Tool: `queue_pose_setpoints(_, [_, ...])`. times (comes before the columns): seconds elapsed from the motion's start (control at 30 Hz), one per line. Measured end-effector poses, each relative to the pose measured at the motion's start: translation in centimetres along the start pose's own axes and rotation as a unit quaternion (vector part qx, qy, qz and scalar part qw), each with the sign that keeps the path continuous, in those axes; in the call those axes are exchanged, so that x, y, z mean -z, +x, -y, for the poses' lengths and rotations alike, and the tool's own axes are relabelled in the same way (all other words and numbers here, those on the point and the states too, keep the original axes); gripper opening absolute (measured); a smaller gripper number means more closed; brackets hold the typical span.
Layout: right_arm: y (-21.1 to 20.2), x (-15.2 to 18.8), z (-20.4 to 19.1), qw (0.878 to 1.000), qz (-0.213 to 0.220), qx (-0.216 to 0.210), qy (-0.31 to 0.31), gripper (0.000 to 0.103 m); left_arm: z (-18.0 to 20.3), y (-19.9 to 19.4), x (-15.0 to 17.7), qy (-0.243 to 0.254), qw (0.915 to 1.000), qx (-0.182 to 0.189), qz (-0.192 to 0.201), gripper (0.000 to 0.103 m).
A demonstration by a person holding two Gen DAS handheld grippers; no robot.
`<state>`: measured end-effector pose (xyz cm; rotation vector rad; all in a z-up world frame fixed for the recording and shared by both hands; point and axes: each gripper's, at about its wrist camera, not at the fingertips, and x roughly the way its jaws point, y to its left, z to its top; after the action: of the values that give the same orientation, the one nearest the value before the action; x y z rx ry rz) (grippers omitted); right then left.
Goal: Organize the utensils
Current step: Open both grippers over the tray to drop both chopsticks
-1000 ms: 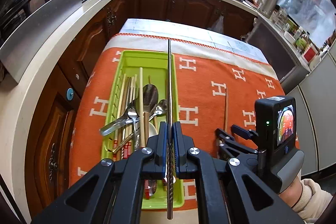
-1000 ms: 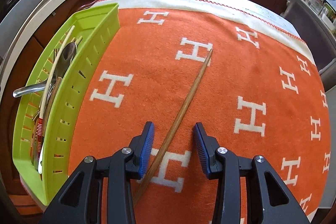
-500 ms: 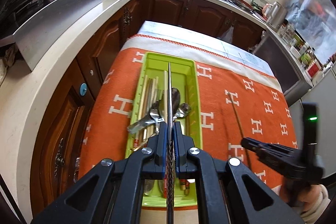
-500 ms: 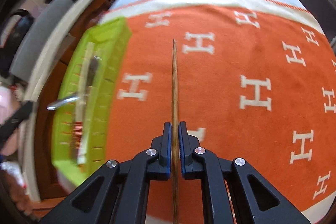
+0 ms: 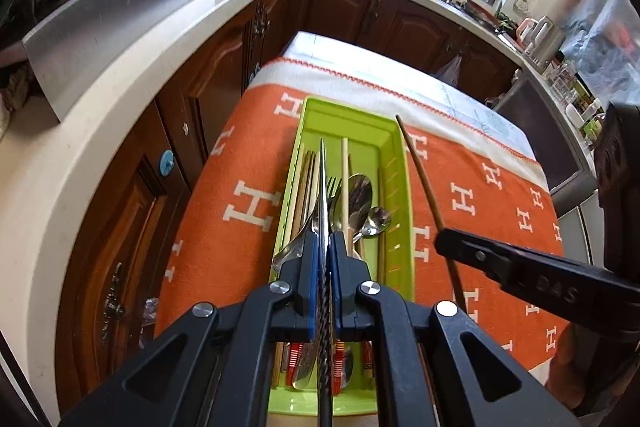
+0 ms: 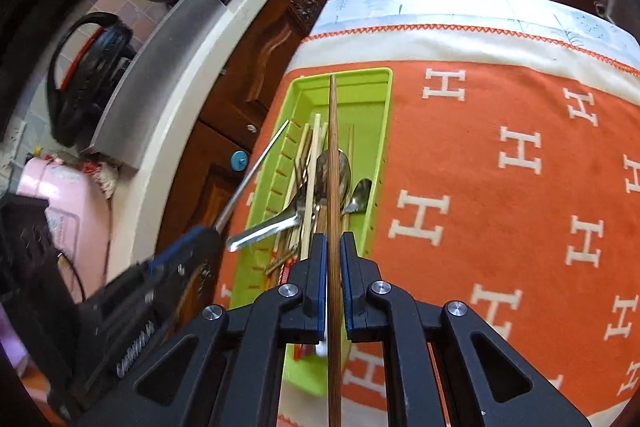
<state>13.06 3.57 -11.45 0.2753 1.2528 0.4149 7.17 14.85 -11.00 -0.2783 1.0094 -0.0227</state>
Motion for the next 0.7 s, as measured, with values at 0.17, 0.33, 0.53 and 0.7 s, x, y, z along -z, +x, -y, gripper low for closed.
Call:
queue_pose_setpoints(0.17, [3.5, -1.1, -0.2, 1.0, -0.024, 0.01, 0.015, 0.008, -0.8, 1.9, 0.0, -0.01, 0.9998, 0.002, -0.016, 0.013])
queue_pose_setpoints(0.33, [5.0, -1.1, -0.1, 0.999, -0.039, 0.005, 0.012, 0.019, -1.5, 2.1, 0.1, -0.014, 0.9997, -0.001, -0.017, 0.034])
queue_pose_setpoints(0.53, [4.6, -0.6, -0.3, 0.999, -0.032, 0.013, -0.017, 0.021, -1.9, 1.0, 0.1, -0.019, 0.9996, -0.018, 0.007, 0.077])
queue_pose_setpoints(0.7, [3.3, 0.2, -0.2, 0.999, -0.027, 0.019, -0.036, 0.021, -2.4, 0.6, 0.2, -0.033, 0.9992, -0.024, 0.001, 0.095])
